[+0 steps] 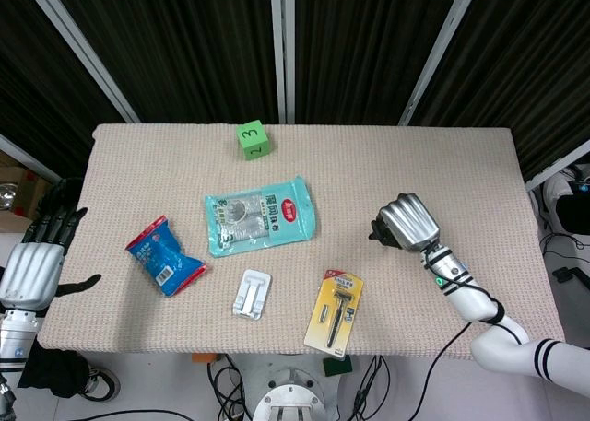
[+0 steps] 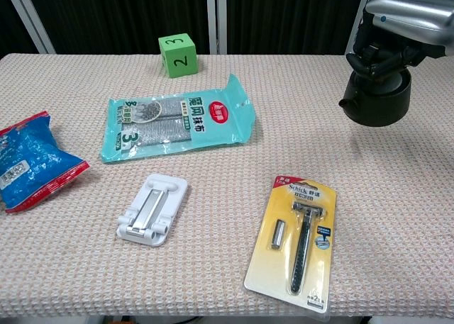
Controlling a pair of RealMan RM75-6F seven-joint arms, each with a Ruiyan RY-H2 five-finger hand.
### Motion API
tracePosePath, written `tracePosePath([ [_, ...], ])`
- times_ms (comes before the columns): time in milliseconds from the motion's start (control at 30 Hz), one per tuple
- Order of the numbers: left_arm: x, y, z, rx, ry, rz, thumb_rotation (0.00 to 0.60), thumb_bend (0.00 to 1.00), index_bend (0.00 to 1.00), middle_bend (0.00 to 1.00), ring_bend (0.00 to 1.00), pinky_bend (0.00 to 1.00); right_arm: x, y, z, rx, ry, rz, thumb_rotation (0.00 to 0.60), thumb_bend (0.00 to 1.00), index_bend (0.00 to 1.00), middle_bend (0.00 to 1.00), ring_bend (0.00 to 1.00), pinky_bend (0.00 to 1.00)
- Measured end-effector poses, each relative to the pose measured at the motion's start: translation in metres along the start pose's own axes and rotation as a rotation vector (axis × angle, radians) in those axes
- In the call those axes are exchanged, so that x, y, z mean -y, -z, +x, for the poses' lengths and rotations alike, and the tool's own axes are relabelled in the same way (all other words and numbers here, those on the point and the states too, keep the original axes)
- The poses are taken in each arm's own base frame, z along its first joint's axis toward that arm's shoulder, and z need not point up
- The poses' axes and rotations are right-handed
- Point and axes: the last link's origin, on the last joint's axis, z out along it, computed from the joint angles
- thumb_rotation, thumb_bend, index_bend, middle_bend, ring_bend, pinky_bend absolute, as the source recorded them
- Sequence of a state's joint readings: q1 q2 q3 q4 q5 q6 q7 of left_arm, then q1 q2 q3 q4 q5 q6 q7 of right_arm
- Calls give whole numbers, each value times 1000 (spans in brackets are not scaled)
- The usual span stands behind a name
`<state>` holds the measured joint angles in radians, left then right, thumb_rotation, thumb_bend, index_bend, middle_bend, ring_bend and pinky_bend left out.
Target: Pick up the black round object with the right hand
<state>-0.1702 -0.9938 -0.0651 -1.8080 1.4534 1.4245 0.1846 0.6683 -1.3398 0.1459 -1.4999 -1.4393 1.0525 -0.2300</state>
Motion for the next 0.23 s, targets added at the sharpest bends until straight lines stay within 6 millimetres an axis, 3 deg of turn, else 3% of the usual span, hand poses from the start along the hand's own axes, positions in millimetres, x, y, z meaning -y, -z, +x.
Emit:
tracePosePath([
  [233, 0, 0, 0, -1, 0, -1, 521, 0, 64, 24, 20, 132, 0, -2, 0, 5, 15, 3, 502, 618, 1000, 1000, 1000, 661],
])
